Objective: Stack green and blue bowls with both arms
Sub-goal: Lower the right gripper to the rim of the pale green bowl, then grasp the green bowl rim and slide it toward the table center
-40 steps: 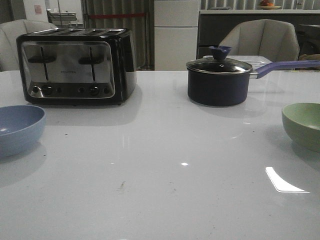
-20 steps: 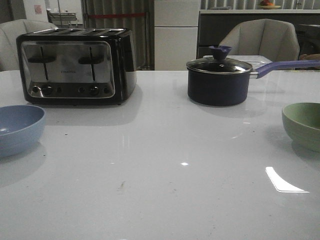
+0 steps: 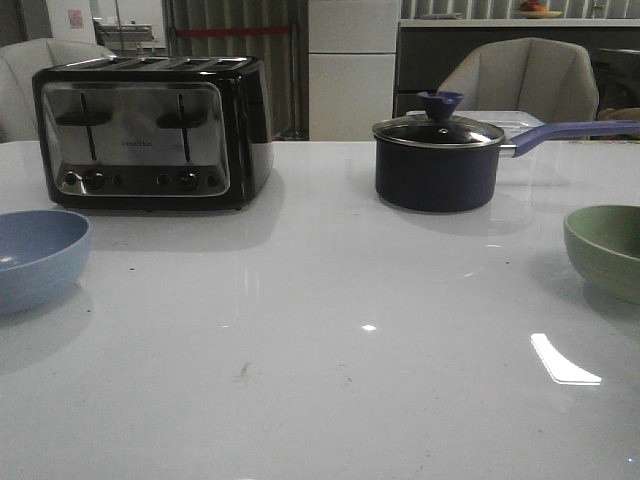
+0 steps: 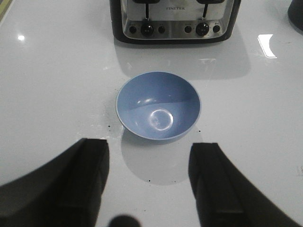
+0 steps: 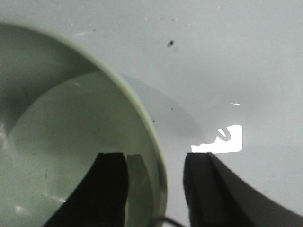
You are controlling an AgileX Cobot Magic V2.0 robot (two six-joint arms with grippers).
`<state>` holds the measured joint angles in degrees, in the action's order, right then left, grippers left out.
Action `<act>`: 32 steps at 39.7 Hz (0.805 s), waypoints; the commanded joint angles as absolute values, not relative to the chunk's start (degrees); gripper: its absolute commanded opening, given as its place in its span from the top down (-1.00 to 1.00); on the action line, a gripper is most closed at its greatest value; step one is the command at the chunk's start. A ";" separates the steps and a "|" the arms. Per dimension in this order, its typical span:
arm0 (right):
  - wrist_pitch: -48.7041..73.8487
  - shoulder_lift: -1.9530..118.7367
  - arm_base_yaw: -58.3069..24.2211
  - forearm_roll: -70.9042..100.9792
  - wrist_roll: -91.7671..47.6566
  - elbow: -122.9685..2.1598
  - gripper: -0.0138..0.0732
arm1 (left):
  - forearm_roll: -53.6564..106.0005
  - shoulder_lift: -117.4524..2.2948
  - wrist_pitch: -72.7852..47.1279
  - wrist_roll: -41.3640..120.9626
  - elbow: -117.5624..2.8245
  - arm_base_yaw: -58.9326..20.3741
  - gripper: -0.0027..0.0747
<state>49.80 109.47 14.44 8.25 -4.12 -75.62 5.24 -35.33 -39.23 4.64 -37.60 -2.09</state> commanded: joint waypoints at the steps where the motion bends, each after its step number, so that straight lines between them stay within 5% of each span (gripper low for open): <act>1: 47.40 106.72 14.84 9.01 -4.86 -77.55 -0.04 | 5.78 -35.59 -34.99 4.42 -39.28 -2.63 -0.19; 18: 47.25 105.68 14.57 9.01 -4.86 -77.55 0.42 | 5.78 -35.59 -34.99 4.42 -39.28 -2.63 -0.19; 32: 51.76 96.53 10.09 12.10 -7.10 -82.54 0.43 | 5.78 -35.59 -34.99 4.42 -39.28 -2.63 -0.19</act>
<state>50.52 102.06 12.43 9.65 -5.08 -78.43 5.24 -35.33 -39.23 4.64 -37.60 -2.09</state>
